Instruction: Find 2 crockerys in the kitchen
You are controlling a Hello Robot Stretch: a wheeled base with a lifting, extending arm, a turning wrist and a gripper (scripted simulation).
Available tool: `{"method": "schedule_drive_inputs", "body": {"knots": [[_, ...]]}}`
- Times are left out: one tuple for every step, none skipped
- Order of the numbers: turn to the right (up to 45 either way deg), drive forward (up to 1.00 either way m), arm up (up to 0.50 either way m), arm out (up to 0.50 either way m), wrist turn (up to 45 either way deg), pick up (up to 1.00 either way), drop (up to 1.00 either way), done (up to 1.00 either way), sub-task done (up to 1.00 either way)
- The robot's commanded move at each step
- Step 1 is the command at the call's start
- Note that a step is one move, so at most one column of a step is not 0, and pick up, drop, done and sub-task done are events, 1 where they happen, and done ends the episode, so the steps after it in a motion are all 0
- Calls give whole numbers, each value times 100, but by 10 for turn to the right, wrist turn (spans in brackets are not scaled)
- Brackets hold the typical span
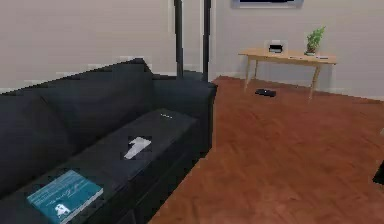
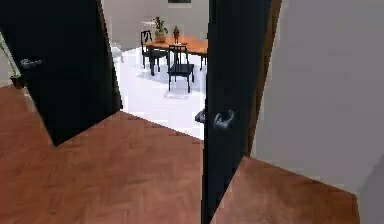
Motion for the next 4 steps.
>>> {"method": "schedule_drive_inputs", "body": {"knots": [[300,0,0,0,0,0,0,0,0],[0,20,0,0,0,0,0,0,0],[-30,0,0,0,0,0,0,0,0],[0,100,0,0,0,0,0,0,0]]}}
